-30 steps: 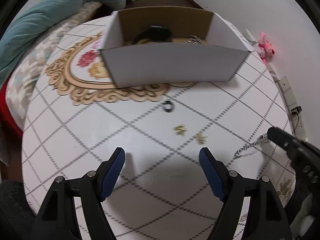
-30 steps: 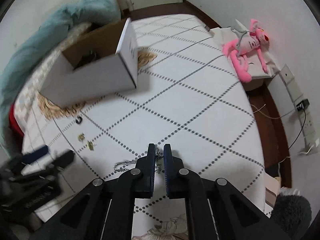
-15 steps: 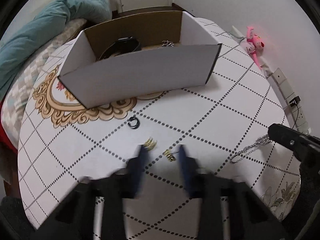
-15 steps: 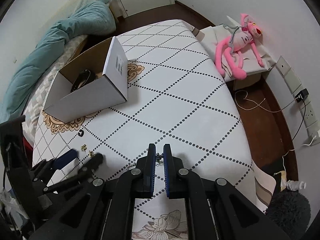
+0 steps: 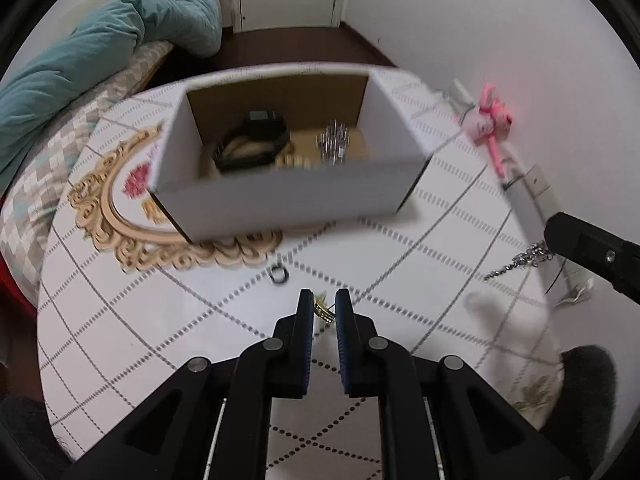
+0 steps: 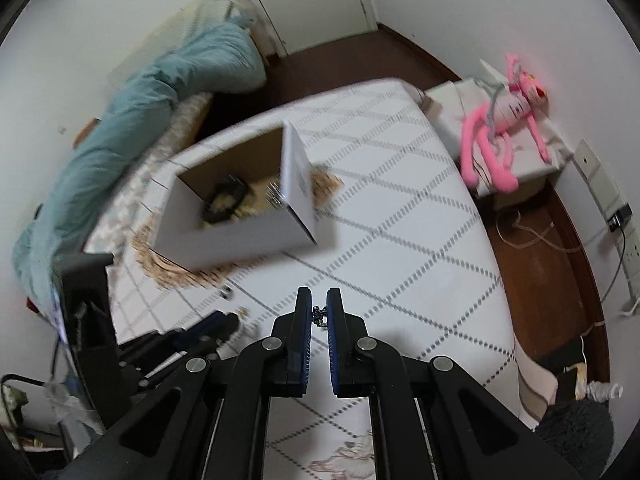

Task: Organize jewelry
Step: 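Lower chain and earring into the box and open both tools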

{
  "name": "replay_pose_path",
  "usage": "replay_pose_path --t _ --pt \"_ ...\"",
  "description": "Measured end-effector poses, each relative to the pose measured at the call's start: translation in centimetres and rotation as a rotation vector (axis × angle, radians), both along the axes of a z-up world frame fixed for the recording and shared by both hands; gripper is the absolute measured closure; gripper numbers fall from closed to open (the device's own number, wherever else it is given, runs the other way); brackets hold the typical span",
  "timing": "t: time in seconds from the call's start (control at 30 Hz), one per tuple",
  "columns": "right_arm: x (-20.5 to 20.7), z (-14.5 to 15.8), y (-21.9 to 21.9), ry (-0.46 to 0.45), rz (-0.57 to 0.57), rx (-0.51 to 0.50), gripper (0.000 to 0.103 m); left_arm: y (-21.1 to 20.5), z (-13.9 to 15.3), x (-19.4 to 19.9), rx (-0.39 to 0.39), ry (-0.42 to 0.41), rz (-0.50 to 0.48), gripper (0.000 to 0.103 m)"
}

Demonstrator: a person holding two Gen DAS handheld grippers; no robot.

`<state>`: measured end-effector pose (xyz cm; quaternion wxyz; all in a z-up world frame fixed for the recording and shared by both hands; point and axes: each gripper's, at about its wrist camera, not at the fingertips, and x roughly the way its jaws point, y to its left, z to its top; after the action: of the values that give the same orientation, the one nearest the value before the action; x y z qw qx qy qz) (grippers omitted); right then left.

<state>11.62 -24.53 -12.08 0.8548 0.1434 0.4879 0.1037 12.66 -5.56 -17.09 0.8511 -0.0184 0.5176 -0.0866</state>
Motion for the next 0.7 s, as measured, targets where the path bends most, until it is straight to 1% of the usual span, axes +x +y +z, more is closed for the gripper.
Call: replay_pose_path --t 0.1,0.13,0.2,0.27,0.33,0.4,0.5,0.63,0.7 --pt "0.8 3.1 0.1 -0.048 0.021 0.029 0.095 1.0 3.1 0.8 -0.046 -0.032 0.002 0.095" --pt "1.0 3.8 0.0 -0.059 0.027 0.036 0.095 1.4 4.5 1.4 -0.062 -0.049 0.000 0.095" --pt "2.1 5.9 0.3 -0.096 0.047 0.047 0.095 2.1 6.4 2.7 -0.078 -0.068 -0.004 0.095" --pt "3.3 7.3 0.5 -0.120 0.064 0.049 0.095 2.9 7.7 4.3 -0.091 -0.074 -0.008 0.095" --pt "4.8 8.2 1.2 -0.135 0.086 0.037 0.095 3.7 8.4 6.0 -0.102 -0.069 -0.005 0.095" --pt "6.7 8.5 2.0 -0.135 0.111 0.021 0.095 4.5 8.8 7.8 -0.092 -0.066 0.008 0.095" --pt "9.0 8.3 3.0 -0.124 0.129 -0.002 0.095 5.6 8.5 9.9 -0.072 -0.048 0.030 0.095" --pt "12.2 7.1 4.7 -0.085 0.152 -0.041 0.095 6.7 7.5 12.5 -0.037 -0.010 0.047 0.095" --pt "13.7 6.1 5.6 -0.046 0.168 -0.050 0.095 7.0 6.9 13.4 -0.026 0.016 0.052 0.094"
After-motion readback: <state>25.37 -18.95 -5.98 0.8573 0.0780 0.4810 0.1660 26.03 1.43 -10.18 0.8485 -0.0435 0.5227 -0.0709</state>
